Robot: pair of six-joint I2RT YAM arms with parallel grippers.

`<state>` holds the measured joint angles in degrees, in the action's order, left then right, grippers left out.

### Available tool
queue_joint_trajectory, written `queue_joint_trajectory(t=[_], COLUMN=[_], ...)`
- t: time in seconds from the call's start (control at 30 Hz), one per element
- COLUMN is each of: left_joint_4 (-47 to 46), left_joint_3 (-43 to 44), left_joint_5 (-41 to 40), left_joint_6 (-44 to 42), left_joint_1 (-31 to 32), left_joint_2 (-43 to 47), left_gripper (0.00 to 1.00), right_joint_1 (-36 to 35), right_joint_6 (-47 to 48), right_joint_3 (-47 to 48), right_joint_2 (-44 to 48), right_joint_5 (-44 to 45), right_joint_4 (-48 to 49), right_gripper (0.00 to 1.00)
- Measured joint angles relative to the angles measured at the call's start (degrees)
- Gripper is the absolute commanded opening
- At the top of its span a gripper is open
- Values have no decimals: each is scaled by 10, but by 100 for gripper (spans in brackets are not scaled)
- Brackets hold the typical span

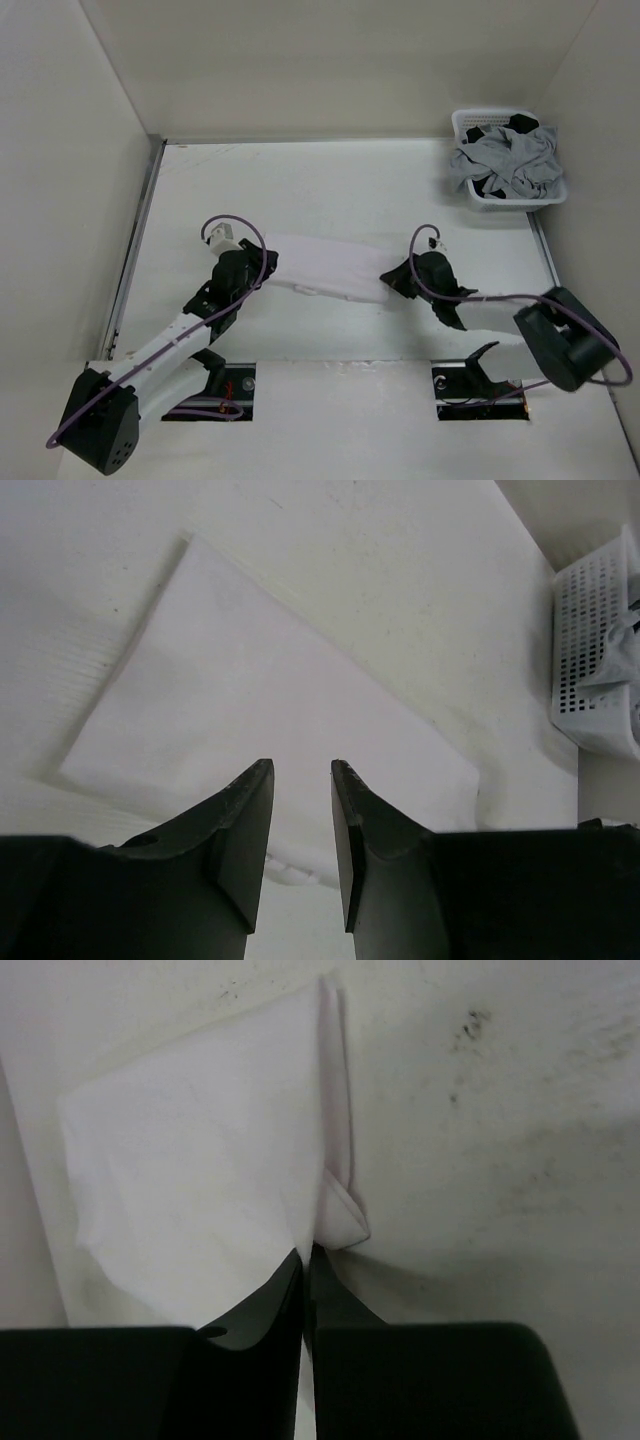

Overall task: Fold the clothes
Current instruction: Fold the tank top

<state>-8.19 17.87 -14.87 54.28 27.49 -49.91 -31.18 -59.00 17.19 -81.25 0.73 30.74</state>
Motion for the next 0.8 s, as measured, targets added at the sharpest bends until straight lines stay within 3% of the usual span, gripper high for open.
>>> queue_joint_trajectory(t=[0.2,0.33,0.53,0.8], left_joint_4=[-2,-1,2,7], left_joint_3=[-1,-2,-3,-23], left_joint_5=[-3,-3,-3,-1], left_joint_6=[0,0,0,0], left_joint_1=[26,42,45,42], left_joint_2=[1,1,13,69], left_gripper=[28,28,28,29], right_joint_1=[-4,-17,-80,-180], right_joint_6=[36,85,154,196], right_joint_3=[6,79,233,435], right_joint_2=[247,321,227,0], right_joint_5=[64,97,120,139], right_joint_4=[-178,-295,-391,-454], right_gripper=[7,8,9,12])
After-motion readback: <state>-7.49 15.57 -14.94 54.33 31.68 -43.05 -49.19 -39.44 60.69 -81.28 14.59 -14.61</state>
